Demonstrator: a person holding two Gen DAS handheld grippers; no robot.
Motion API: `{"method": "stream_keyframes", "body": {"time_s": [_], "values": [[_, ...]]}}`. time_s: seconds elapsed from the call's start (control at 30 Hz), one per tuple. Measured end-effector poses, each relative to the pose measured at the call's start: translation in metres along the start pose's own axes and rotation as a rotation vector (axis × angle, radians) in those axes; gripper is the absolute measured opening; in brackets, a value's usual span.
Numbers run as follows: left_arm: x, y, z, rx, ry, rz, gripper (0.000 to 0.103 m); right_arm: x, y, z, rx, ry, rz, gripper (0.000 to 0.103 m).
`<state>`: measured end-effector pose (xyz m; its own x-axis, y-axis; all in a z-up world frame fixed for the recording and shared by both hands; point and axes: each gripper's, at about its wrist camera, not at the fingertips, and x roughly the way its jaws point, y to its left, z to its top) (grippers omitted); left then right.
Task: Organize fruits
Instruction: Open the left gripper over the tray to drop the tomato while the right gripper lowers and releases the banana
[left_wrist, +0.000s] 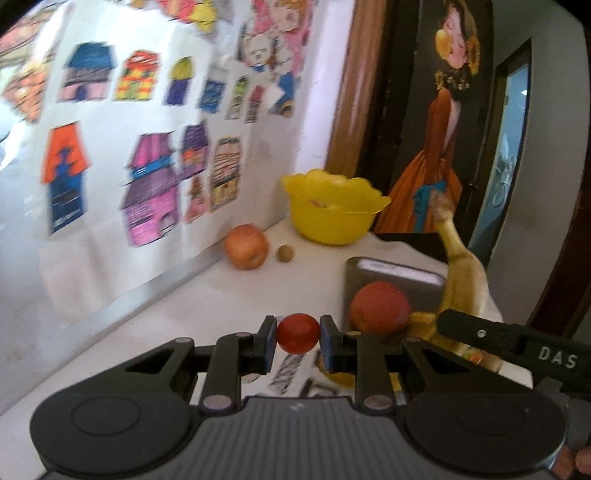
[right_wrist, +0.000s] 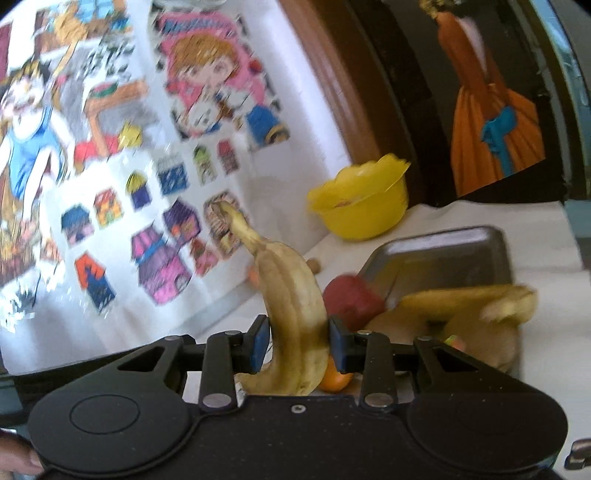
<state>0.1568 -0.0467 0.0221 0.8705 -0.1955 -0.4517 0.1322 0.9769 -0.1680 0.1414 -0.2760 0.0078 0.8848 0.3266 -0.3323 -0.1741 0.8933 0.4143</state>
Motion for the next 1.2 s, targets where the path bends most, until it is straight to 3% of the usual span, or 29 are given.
{"method": "stream_keyframes", "body": {"time_s": [0.37,0.83,1.2], "values": [[0.06,-0.066,0.044,0.06,-0.059,-0.097,0.027,-0.001,-0.069,0.058,0.011,-0.104,-0.089,0.036],[0.143,-0.098,0.044,0.098,0.051,-0.129,0.027,0.047,-0.122,0.074,0.043,-0.052,-0.13,0.031],[0.162,-0.103,0.039,0.118,0.109,-0.118,0.027,0.086,-0.141,0.078,0.041,0.03,-0.133,0.037]]}}
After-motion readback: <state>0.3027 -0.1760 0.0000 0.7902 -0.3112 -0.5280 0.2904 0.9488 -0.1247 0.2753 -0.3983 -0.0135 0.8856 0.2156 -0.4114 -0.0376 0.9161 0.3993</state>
